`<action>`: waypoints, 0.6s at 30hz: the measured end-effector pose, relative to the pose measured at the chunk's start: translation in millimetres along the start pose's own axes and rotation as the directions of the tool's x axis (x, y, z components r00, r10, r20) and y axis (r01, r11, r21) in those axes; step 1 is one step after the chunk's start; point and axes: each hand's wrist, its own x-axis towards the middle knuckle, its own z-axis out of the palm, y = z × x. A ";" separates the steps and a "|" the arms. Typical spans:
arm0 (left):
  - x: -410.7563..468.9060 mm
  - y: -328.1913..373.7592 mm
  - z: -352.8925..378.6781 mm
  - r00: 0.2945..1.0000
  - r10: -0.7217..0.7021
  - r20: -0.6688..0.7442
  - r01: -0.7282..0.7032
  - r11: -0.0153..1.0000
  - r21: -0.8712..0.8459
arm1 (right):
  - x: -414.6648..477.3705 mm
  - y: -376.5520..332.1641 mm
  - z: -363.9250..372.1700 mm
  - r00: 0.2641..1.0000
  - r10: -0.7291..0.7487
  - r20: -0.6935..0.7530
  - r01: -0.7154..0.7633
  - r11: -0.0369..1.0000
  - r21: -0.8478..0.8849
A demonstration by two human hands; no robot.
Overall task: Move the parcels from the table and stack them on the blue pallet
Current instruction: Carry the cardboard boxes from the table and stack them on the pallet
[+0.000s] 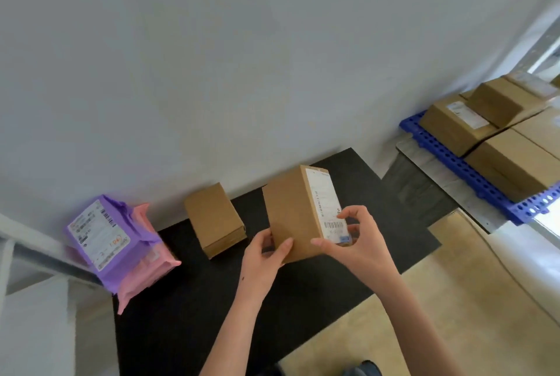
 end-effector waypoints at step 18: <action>-76.0 5.5 283.4 0.969 -0.085 0.232 0.051 0.988 0.149 | -52.4 174.2 -247.6 0.966 -0.184 -0.182 0.162 0.978 -0.131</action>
